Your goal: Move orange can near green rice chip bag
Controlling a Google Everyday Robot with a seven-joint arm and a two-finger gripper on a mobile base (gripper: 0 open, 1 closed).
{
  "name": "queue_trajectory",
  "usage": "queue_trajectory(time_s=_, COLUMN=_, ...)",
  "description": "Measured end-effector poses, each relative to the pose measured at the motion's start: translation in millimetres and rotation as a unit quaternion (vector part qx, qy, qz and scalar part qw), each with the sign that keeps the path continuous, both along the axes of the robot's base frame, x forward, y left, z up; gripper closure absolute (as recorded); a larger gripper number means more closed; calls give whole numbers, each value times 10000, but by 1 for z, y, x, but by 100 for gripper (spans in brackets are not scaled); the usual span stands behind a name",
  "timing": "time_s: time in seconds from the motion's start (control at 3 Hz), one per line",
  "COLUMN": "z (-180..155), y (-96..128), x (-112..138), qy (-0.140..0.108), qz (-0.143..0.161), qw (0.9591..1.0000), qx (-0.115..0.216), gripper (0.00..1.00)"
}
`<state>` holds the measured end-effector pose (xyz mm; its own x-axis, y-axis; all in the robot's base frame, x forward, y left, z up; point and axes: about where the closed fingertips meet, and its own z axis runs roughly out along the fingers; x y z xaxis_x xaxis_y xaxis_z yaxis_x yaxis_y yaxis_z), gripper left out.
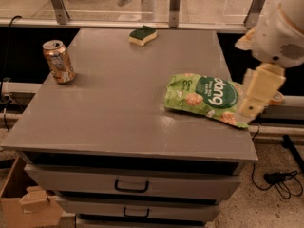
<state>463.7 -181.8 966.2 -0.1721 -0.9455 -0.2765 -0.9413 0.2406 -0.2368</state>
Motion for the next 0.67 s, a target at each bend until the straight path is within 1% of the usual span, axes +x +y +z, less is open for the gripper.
queue_trajectory(time_s=0.33, z=-10, y=77, x=43, qy=-122, qz=535, qw=9974, qx=470, gripper=0)
queue_trajectory(time_s=0.67, z=-10, y=174, x=74, qy=-266, qz=1187, qw=9882, qx=926, gripper=0)
